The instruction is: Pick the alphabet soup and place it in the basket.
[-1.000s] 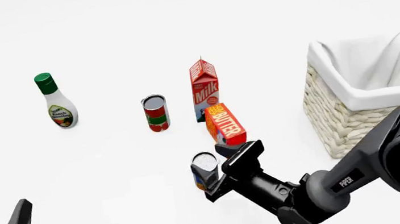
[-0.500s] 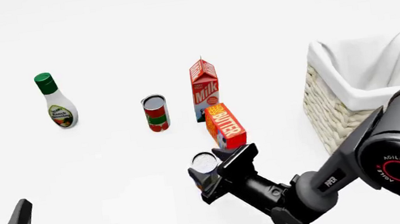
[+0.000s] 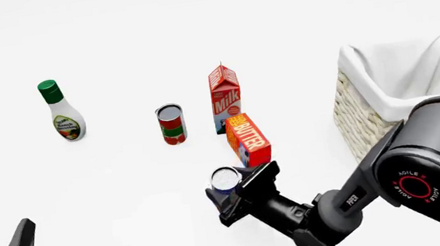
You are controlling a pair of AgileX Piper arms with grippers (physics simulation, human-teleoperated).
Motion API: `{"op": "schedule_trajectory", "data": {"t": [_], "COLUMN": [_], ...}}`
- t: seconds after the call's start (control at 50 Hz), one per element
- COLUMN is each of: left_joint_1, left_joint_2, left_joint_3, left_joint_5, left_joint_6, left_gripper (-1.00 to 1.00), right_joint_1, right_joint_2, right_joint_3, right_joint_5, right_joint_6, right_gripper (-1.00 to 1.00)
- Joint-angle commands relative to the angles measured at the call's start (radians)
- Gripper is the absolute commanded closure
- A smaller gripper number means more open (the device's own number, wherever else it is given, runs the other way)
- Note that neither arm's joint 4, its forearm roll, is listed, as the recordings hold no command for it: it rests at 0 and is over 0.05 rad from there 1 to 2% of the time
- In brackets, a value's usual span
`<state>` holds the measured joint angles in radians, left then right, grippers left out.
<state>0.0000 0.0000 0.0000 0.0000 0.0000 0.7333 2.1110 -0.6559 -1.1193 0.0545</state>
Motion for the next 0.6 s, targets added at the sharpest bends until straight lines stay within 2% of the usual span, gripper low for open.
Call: {"op": "schedule_trajectory", "data": {"t": [0.02, 0.2, 0.22, 0.6], "left_joint_1": [0.000, 0.000, 0.000, 0.000], "left_joint_2": [0.000, 0.000, 0.000, 0.000], "left_joint_3": [0.000, 0.000, 0.000, 0.000], "left_joint_5": [0.000, 0.000, 0.000, 0.000], "left_joint_6": [0.000, 0.000, 0.000, 0.000], "left_gripper": [-1.00, -1.00, -1.00, -1.00], "right_joint_1": [0.003, 0.002, 0.002, 0.011], "right_joint_2": [0.017, 0.019, 0.018, -0.011], "right_joint_3": [-0.009, -0.008, -0.007, 0.018], "right_joint_5": [-0.002, -0.005, -0.006, -0.016], "right_joint_6": [-0.001, -0.002, -0.002, 0.005], "right_gripper": [-1.00, -1.00, 1.00, 1.00]}}
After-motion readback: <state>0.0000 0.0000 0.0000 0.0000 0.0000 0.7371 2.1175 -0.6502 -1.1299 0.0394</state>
